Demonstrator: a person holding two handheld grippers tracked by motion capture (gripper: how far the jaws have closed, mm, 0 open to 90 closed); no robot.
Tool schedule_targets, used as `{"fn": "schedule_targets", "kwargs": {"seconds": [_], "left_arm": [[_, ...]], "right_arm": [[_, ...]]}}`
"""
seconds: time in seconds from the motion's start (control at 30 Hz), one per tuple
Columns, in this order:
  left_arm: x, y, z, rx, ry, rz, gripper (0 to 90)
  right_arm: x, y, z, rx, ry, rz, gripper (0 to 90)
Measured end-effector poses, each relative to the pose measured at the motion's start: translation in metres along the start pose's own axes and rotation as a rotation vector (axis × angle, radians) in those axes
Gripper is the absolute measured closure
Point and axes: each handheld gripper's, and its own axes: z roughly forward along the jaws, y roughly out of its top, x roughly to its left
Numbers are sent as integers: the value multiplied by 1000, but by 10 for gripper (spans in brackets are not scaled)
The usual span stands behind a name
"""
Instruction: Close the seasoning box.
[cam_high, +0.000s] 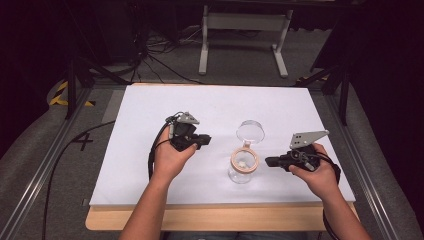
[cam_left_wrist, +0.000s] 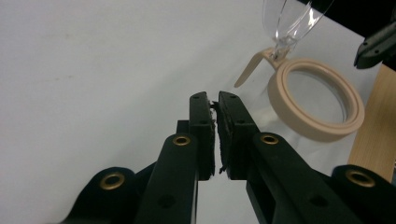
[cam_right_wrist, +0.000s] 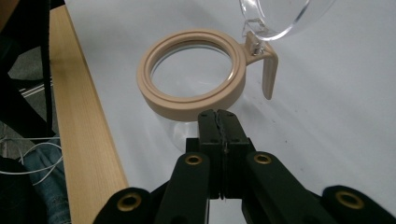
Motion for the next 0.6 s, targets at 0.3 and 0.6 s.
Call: {"fn": "schedule_targets", "kwargs": {"seconds": [0.3, 0.6], "left_arm": [[-6, 25, 20, -40, -44, 42, 884], [-5, 41, 38, -80, -78, 31, 891]], "right_arm": [[11, 2, 0, -40, 21, 29, 900], [12, 8, 10, -77, 41, 45, 900]]}}
